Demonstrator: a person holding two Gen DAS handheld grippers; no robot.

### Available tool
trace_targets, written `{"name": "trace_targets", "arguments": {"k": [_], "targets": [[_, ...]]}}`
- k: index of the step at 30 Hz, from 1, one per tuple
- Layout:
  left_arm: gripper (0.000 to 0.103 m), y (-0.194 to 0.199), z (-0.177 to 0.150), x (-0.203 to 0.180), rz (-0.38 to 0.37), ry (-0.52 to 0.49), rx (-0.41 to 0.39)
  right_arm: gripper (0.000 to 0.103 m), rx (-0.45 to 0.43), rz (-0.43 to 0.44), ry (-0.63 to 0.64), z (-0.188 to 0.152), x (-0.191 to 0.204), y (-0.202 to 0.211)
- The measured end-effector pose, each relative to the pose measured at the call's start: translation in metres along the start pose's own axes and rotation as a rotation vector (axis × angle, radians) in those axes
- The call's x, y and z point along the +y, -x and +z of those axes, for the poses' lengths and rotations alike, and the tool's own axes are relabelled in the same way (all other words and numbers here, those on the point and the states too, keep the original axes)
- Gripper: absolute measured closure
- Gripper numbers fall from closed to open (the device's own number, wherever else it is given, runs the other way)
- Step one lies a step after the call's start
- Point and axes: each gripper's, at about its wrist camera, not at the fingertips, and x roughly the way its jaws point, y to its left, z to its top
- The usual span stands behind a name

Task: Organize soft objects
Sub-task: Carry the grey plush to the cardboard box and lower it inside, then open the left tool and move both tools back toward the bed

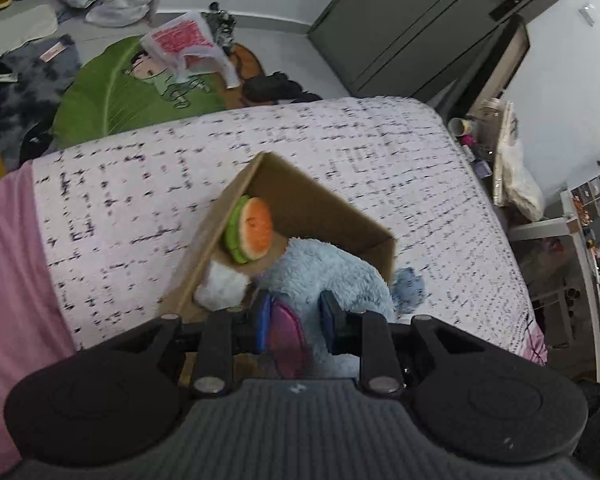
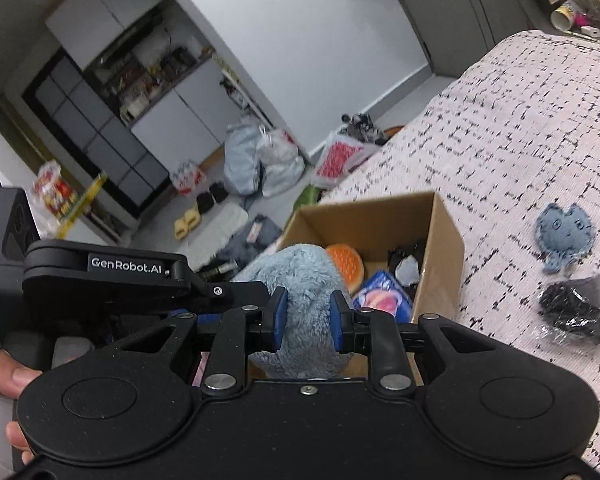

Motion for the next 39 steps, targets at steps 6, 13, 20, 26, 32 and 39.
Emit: {"name": "trace_targets", "arguments": {"k": [6,13,20,26,32,39], "targets": [[0.077,-0.014,-0.005,0.012,0.048,-0.011,0.063,0.077,0.072,-0.031,0.039,-0.008,0.009,-0.016],[0.066,-0.038,-0.012,0.014,0.171,-0.067,0.169,0.071,0.191,-0.076,0.083,-0.024,0.020,-0.035],[0.062,-0.034,-0.011,0.013,0.182,-0.047,0.186,0.055,0.191,-0.065,0.048,-0.019,0.016,-0.025],[0.051,-0.018,-0.006,0.002,0.198,-0.071,0.137,0.041,0.173,-0.031,0.041,-0.015,0.016,-0.012],[0.033,0.000,-0.006,-0.013,0.234,-0.114,0.079,0.035,0.156,-0.002,0.018,-0.010,0.018,0.002],[0.029,0.020,-0.007,-0.023,0.263,-0.122,0.010,0.023,0.134,0.006,0.011,-0.009,0.019,0.021]]}}
